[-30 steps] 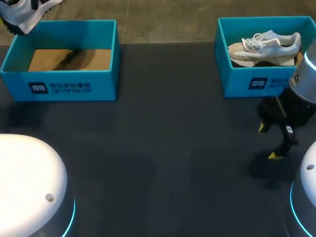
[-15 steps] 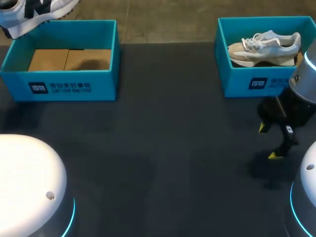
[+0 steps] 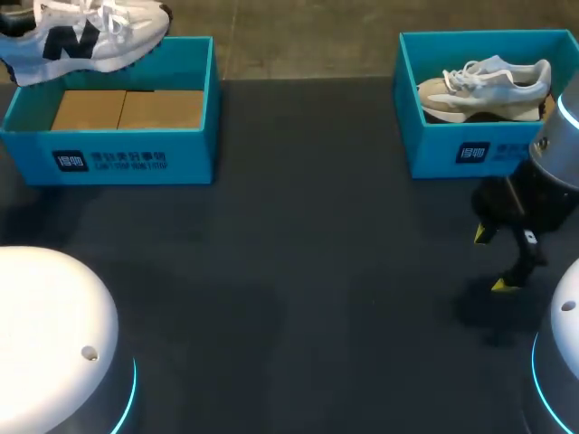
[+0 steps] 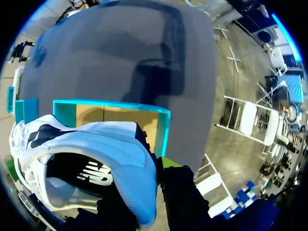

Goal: Take the shoe out of the shoebox, open the shoe tongue, remove and reinsert the insole, then place the shoe into the shoebox

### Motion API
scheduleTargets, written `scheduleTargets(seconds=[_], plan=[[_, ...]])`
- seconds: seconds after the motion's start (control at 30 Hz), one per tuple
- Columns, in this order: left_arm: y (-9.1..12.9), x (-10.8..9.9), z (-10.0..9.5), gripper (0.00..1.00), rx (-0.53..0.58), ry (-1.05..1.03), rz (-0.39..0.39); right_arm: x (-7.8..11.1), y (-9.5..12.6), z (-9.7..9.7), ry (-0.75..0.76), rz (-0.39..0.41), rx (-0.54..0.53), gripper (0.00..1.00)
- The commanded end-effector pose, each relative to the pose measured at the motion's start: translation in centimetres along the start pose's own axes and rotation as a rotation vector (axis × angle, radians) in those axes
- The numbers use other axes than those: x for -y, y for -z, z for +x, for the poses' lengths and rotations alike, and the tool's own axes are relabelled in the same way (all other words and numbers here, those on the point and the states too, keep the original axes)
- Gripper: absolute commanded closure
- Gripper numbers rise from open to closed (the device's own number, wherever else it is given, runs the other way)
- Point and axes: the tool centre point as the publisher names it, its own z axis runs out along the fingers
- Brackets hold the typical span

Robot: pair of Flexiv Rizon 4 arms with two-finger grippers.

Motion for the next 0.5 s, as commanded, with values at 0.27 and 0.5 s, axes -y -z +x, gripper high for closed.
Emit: scheduleTargets(seconds=[0.27,0.5], plan=[[-4.8,-3.1,0.0,1.00,-0.007,-0.081,0.047,0.0,0.0,0.1,-0.001,0.002,0.002,0.00],[-6.8,-3.3,-1.0,1.00,-0.054,-0.077,0.059,0.0,0.0,0.1,-0.001,0.002,0.002,0.00]])
